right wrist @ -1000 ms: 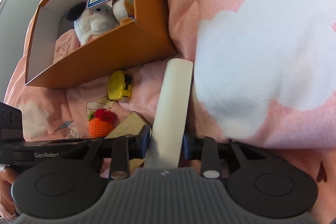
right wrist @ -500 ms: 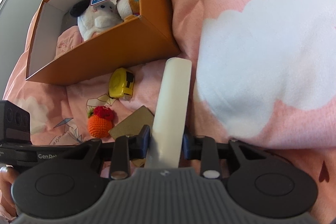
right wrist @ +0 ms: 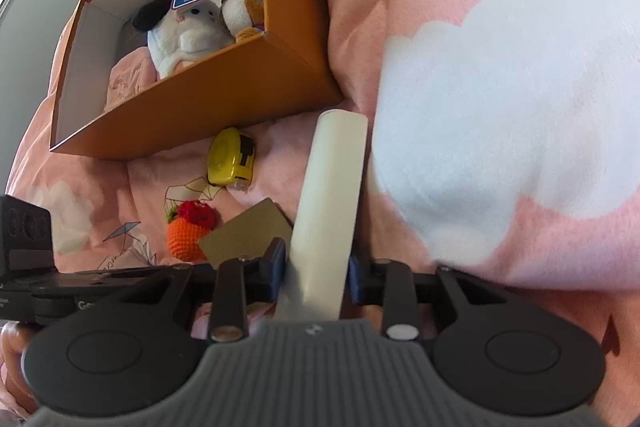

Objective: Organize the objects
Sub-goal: 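Grasp the kraft cube box with the left tool while the right tool grasps the white pen case, then carry the kraft cube box and white pen case with both tools over the orange box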

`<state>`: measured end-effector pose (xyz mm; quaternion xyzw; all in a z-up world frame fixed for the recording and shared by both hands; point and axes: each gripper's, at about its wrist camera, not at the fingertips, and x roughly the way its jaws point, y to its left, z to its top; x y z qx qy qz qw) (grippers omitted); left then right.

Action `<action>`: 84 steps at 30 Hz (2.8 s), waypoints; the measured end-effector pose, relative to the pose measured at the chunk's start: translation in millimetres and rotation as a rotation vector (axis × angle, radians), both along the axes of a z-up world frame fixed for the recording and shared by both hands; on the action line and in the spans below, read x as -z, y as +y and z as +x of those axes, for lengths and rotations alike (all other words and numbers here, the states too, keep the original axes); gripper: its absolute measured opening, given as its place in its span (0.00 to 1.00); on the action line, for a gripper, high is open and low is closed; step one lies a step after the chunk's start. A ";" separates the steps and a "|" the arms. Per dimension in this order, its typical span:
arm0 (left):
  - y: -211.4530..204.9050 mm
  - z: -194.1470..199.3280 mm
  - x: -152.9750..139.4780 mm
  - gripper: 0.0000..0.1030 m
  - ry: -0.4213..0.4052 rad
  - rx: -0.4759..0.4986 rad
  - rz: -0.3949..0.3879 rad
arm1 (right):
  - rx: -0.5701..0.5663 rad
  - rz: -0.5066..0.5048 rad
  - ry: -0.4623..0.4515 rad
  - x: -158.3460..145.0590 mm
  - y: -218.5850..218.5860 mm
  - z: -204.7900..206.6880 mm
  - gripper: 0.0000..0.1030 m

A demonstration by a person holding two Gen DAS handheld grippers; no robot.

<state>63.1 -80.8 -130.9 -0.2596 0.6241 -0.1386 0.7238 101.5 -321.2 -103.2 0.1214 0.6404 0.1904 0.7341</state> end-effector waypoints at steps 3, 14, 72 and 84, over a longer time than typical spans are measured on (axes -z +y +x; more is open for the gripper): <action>-4.9 1.2 -10.1 0.56 -0.032 0.041 0.058 | -0.001 0.001 -0.007 -3.0 -1.5 1.8 0.34; -2.0 -4.1 -36.5 0.53 -0.132 0.097 0.138 | -0.023 0.013 -0.060 -17.0 2.1 -2.4 0.30; 49.8 97.6 -134.3 0.51 -0.467 -0.048 0.185 | -0.037 -0.285 -0.478 -102.1 100.8 120.9 0.28; 60.5 102.2 -126.5 0.51 -0.460 -0.063 0.154 | -0.130 -0.546 -0.545 -66.2 146.6 101.7 0.28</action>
